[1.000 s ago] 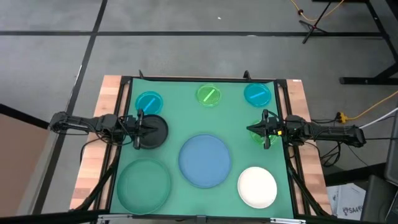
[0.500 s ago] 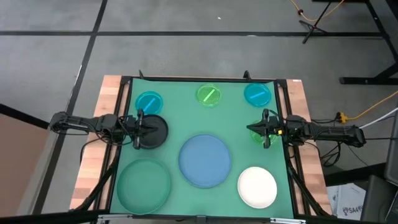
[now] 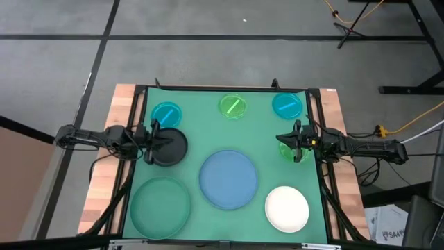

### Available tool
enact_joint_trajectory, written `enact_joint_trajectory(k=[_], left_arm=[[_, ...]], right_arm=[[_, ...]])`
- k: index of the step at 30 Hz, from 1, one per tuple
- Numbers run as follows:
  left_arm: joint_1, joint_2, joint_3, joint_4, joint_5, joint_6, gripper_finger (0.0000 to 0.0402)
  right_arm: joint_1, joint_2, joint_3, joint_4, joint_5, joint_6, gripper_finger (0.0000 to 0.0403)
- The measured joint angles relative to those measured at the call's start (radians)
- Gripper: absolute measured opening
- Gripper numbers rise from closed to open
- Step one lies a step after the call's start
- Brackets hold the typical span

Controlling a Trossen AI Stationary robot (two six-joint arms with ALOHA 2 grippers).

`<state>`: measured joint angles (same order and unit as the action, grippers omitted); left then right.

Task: Stack plastic plates
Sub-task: Stack the dark green plate on the dark blue plate

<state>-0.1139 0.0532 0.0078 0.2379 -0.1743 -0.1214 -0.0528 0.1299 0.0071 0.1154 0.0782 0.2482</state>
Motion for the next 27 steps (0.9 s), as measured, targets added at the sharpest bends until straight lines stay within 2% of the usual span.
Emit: enact_joint_trajectory(k=[3,7,12,19,27], left_arm=[[0.0,0.0,0.0,0.028,-0.03,0.001,0.0013],[0.001,0.01,0.0,0.027,-0.07,0.019,0.0013],[0.001,0.038,0.0,0.042,-0.077,0.05,0.0013],[0.001,0.083,0.0,0.062,-0.08,0.054,0.0013],[0.0,0.105,0.0,0.064,-0.104,0.053,0.0013]], right_arm=[[0.0,0.0,0.0,0.027,0.044,0.018,0.0001],[0.0,0.003,0.0,0.086,0.047,0.017,0.0001],[0.0,0.071,0.009,0.136,0.058,0.009,0.0001],[0.0,0.279,0.108,0.167,0.113,-0.022,0.0001],[0.0,0.579,0.254,0.174,0.113,-0.099,0.0001]])
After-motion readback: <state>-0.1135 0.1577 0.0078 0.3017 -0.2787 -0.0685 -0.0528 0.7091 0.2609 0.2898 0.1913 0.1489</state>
